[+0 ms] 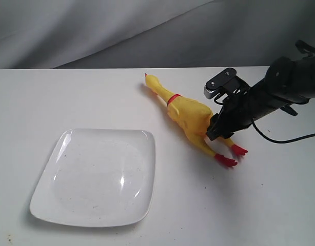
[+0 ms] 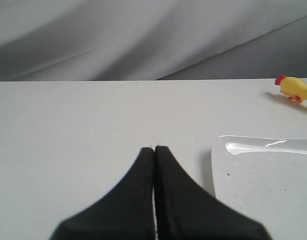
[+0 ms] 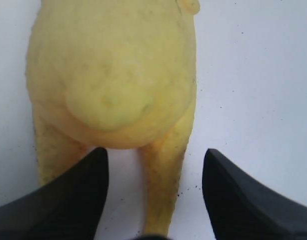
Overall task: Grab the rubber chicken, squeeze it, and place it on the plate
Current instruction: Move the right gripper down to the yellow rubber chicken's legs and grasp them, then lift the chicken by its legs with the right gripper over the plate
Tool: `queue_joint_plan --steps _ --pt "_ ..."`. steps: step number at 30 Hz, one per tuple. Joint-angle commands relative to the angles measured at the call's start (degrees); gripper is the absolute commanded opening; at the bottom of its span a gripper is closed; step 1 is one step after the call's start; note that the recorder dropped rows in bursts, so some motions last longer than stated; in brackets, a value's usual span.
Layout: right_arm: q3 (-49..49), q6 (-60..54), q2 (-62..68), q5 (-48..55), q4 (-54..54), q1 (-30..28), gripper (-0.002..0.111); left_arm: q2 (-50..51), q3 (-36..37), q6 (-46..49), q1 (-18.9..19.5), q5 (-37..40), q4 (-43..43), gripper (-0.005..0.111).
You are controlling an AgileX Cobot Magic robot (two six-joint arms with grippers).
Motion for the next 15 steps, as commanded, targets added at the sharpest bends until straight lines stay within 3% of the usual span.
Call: queue_joint_plan --steps 1,15 --pt "-0.40 -0.15 -0.26 0.96 0.17 0.22 0.052 -0.15 0.30 0.00 0.11 -0.20 -0.45 0.000" --pt "-0.40 -0.15 2.46 1.17 -0.45 0.22 0.050 -0.15 0.30 0.00 0.11 -0.20 -0.45 0.000"
